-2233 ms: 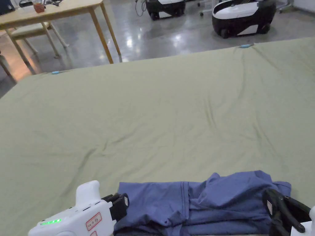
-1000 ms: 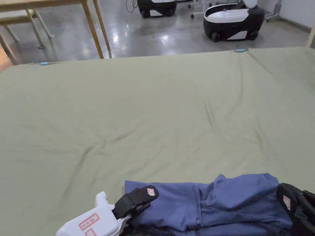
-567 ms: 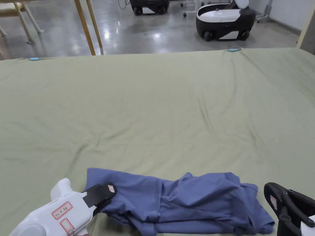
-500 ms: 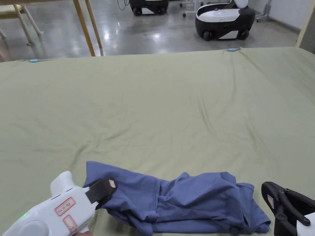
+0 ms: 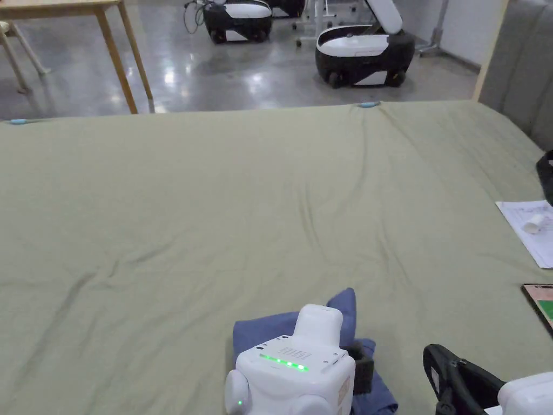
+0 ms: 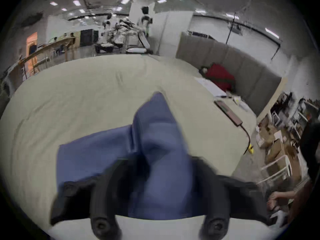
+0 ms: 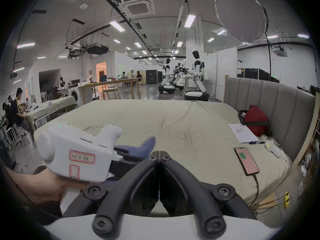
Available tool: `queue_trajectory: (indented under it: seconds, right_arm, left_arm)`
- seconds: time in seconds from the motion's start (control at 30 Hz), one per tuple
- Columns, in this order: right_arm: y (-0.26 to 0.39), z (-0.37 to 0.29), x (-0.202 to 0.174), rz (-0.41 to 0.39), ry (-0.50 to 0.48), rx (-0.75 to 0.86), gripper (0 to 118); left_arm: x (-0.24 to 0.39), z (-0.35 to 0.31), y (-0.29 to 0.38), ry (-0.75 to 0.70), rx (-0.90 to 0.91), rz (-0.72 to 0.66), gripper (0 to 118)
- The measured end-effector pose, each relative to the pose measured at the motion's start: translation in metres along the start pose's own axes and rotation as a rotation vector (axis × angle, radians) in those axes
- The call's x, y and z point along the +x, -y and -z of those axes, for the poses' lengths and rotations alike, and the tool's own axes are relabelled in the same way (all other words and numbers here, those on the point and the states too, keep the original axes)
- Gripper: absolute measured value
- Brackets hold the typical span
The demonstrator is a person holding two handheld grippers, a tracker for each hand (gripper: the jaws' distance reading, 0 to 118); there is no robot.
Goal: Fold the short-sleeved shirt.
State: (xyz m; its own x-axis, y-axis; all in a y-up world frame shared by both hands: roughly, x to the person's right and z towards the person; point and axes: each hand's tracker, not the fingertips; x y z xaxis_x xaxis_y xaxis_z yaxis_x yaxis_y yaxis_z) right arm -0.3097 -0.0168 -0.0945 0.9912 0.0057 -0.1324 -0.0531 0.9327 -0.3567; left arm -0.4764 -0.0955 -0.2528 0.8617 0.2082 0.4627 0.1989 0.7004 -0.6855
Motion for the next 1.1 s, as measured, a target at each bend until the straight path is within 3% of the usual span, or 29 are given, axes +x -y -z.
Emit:
queue_trajectory:
  seconds: [0.03, 0.13, 0.2, 0.27, 0.33, 0.37, 0.4, 0.43, 0.5, 0.57, 0.63, 0.7, 0.77, 0.83, 0.9, 0.93, 0.97, 1.0, 1.03, 1.1]
  right_arm:
    - [0.001, 0.001, 0.006, 0.014, 0.003, -0.012, 1]
    - [0.004, 0.006, 0.02, 0.033, 0.002, -0.044, 1]
    - [0.005, 0.01, 0.027, 0.056, -0.01, -0.057, 1]
    - [0.006, 0.017, 0.032, 0.082, -0.03, -0.081, 1]
    - [0.004, 0.025, 0.035, 0.107, -0.052, -0.109, 1]
    - [0.003, 0.029, 0.035, 0.121, -0.062, -0.12, 1]
    - [0.001, 0.034, 0.036, 0.141, -0.069, -0.13, 1]
    - [-0.002, 0.039, 0.037, 0.156, -0.07, -0.146, 1]
    - [-0.006, 0.045, 0.038, 0.177, -0.073, -0.164, 1]
    - [-0.008, 0.051, 0.041, 0.205, -0.094, -0.193, 1]
    - [-0.008, 0.059, 0.043, 0.248, -0.148, -0.245, 1]
    - [-0.008, 0.07, 0.043, 0.292, -0.209, -0.287, 1]
    - [-0.004, 0.086, 0.04, 0.316, -0.244, -0.33, 1]
    - [-0.002, 0.107, 0.033, 0.333, -0.219, -0.4, 1]
    - [0.001, 0.128, 0.029, 0.392, -0.267, -0.452, 1]
    - [0.003, 0.139, 0.027, 0.43, -0.284, -0.477, 1]
    - [0.007, 0.15, 0.025, 0.447, -0.282, -0.507, 1]
    - [0.011, 0.158, 0.023, 0.441, -0.27, -0.541, 1]
    - [0.015, 0.164, 0.022, 0.433, -0.254, -0.578, 1]
    - [0.024, 0.168, 0.025, 0.44, -0.231, -0.638, 1]
  left_arm:
    - [0.0, 0.002, -0.001, -0.011, 0.005, -0.011, 77]
    - [-0.013, -0.033, -0.016, -0.011, 0.104, -0.076, 79]
    - [-0.03, -0.056, -0.024, 0.015, 0.181, -0.11, 90]
    - [-0.055, -0.07, -0.032, -0.004, 0.198, -0.192, 90]
    - [-0.07, -0.066, -0.031, 0.063, 0.114, -0.289, 76]
    - [-0.072, -0.058, -0.031, 0.1, 0.091, -0.316, 61]
    - [-0.069, -0.047, -0.026, 0.147, 0.054, -0.32, 36]
    - [-0.06, -0.034, -0.022, 0.145, 0.015, -0.299, 22]
    - [-0.039, -0.013, -0.012, 0.17, -0.05, -0.26, 20]
    - [-0.018, 0.01, 0.002, 0.373, -0.122, -0.292, 20]
    - [0.001, 0.029, 0.016, 0.347, -0.218, -0.286, 20]
    - [0.003, 0.02, 0.017, 0.286, -0.135, -0.244, 20]
    - [-0.012, -0.005, 0.012, 0.312, -0.062, -0.289, 20]
    - [-0.037, -0.033, 0.005, 0.222, -0.006, -0.276, 20]
    - [-0.072, -0.062, 0.0, 0.141, 0.061, -0.29, 21]
    - [-0.091, -0.076, 0.001, 0.112, 0.097, -0.324, 26]
    - [-0.111, -0.087, 0.005, 0.093, 0.105, -0.374, 46]
    - [-0.126, -0.092, 0.009, 0.087, 0.104, -0.417, 90]
    - [-0.144, -0.094, 0.015, 0.085, 0.091, -0.46, 111]
    - [-0.167, -0.096, 0.031, 0.115, 0.098, -0.561, 116]
